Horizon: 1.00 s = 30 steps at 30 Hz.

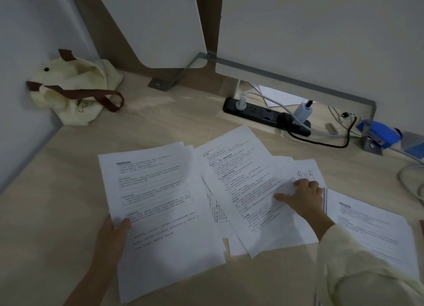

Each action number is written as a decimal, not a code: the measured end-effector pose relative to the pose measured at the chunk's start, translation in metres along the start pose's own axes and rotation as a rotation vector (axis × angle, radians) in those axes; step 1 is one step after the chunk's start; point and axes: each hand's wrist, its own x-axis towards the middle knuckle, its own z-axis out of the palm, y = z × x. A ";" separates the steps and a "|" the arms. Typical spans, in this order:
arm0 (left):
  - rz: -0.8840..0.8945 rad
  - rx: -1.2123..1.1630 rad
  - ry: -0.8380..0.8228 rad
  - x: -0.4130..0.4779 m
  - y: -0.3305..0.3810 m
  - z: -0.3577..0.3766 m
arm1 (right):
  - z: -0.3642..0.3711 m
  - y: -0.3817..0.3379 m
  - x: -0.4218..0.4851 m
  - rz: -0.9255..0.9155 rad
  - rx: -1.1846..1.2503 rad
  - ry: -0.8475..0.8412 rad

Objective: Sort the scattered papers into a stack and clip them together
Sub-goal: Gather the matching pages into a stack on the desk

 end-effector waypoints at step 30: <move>-0.195 -0.394 -0.312 -0.030 0.002 -0.015 | 0.060 -0.076 -0.108 -0.192 0.848 -0.437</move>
